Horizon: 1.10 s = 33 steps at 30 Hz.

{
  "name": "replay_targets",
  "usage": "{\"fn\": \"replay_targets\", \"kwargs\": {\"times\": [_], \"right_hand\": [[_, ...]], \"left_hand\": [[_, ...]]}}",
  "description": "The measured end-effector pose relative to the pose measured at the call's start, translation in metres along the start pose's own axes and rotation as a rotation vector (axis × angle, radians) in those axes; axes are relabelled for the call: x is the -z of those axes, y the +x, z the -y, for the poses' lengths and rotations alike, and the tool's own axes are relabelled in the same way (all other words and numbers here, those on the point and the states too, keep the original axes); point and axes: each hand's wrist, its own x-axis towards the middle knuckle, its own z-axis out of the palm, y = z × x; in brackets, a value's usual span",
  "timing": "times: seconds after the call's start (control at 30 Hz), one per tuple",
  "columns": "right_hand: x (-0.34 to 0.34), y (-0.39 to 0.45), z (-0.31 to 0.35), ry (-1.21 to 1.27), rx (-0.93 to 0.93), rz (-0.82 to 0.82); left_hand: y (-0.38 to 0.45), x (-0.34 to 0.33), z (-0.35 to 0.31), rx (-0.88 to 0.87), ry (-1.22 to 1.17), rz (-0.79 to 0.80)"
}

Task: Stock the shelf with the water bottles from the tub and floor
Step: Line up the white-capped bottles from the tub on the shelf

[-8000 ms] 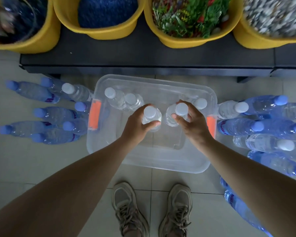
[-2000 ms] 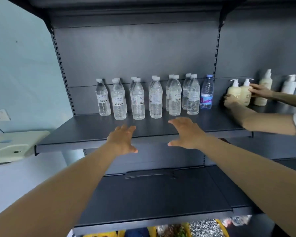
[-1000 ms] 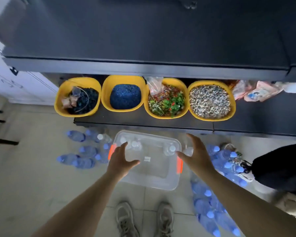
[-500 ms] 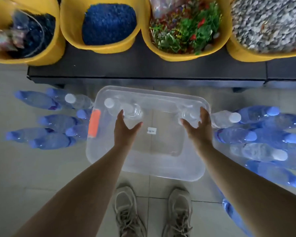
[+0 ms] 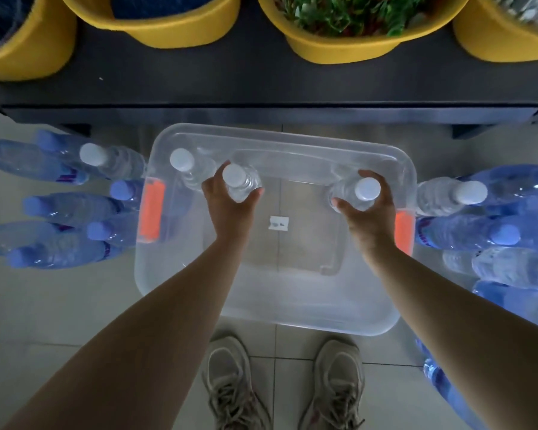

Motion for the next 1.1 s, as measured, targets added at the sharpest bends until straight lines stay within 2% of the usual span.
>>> {"fn": "replay_targets", "kwargs": {"times": [0.17, 0.33, 0.53, 0.87, 1.1], "right_hand": [[0.008, 0.004, 0.006, -0.051, 0.034, 0.016], [0.019, -0.014, 0.023, -0.003, -0.017, 0.052], [0.05, -0.043, 0.075, 0.04, 0.011, 0.093], [0.134, -0.104, 0.252, 0.062, 0.144, 0.097], [0.214, -0.174, 0.409, 0.127, 0.331, 0.095]], "left_hand": [[0.005, 0.003, -0.008, 0.079, 0.001, 0.054], [-0.004, 0.019, -0.016, 0.096, 0.013, 0.096], [-0.033, 0.063, -0.055, 0.048, 0.002, 0.151], [-0.076, 0.18, -0.208, 0.012, -0.085, 0.147], [-0.096, 0.3, -0.342, -0.203, -0.15, 0.154]]}}
